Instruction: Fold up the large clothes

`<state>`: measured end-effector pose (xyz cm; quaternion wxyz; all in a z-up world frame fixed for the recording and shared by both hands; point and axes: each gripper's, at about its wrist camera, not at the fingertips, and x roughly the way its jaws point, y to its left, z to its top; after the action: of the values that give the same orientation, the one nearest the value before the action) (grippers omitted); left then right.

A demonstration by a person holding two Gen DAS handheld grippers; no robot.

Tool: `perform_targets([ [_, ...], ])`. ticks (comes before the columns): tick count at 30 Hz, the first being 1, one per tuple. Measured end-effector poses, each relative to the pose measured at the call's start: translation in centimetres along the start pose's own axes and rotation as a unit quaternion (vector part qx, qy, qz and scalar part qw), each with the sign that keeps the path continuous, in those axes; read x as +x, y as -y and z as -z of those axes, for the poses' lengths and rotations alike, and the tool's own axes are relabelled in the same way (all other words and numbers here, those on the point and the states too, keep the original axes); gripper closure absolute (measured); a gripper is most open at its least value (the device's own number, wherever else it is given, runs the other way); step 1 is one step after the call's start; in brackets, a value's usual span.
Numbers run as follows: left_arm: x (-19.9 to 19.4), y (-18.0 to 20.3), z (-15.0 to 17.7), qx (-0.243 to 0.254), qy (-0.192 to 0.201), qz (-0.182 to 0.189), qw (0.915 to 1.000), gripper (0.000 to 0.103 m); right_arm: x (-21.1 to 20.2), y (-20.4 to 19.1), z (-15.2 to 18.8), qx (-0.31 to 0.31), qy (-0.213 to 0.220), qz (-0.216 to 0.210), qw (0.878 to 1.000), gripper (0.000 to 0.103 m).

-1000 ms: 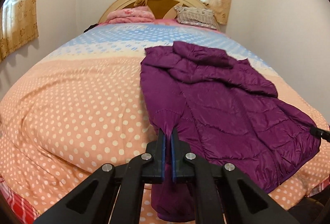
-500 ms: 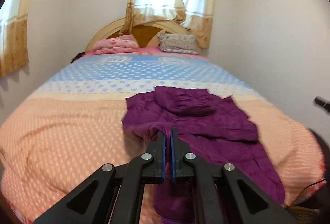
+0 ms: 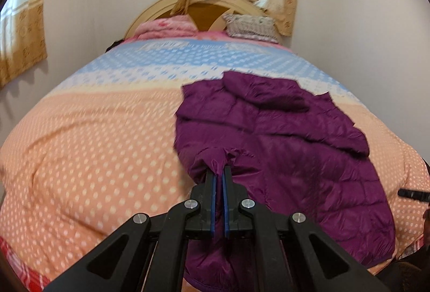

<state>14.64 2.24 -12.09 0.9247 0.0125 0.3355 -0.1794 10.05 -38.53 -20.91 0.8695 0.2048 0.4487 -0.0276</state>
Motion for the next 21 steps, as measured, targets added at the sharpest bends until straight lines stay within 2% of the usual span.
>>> perform_targets([
  [4, 0.5, -0.4, 1.5, 0.010, -0.011, -0.017, 0.9998, 0.100, 1.2, -0.4, 1.9, -0.012, -0.032, -0.013, 0.999, 0.026],
  [7, 1.5, -0.6, 2.8, 0.024, -0.020, -0.037, 0.9988, 0.100, 3.6, -0.9, 3.4, 0.000, -0.083, -0.044, 0.996, 0.026],
  [8, 1.7, -0.7, 3.0, 0.024, -0.024, -0.039, 0.9987, 0.100, 4.3, -1.1, 3.9, 0.002, -0.104, -0.058, 0.993, 0.038],
  [9, 1.8, -0.9, 3.3, 0.023, -0.028, -0.038, 0.9986, 0.100, 4.8, -1.3, 4.3, -0.004, -0.119, -0.065, 0.991, 0.077],
  [10, 1.8, -1.1, 3.3, 0.020, -0.030, -0.037, 0.9987, 0.100, 4.7, -1.6, 4.4, -0.013, -0.118, -0.064, 0.991, 0.095],
  [12, 1.4, -1.5, 2.9, 0.009, -0.025, -0.030, 0.9992, 0.100, 3.2, -2.2, 3.9, -0.034, -0.087, -0.060, 0.994, 0.097],
  [16, 0.9, -1.3, -0.2, -0.001, -0.004, -0.004, 1.0000, 0.100, -1.3, -2.9, 0.2, -0.051, 0.012, -0.064, 0.997, 0.098],
  [19, 2.3, -0.2, -4.4, 0.021, 0.028, 0.007, 0.9994, 0.100, -3.0, -4.1, -4.6, -0.076, 0.085, -0.046, 0.992, 0.098],
  [21, 4.8, 0.2, -7.8, 0.027, 0.045, 0.001, 0.9986, 0.100, -2.9, -4.8, -9.0, -0.078, 0.132, -0.043, 0.987, 0.098],
])
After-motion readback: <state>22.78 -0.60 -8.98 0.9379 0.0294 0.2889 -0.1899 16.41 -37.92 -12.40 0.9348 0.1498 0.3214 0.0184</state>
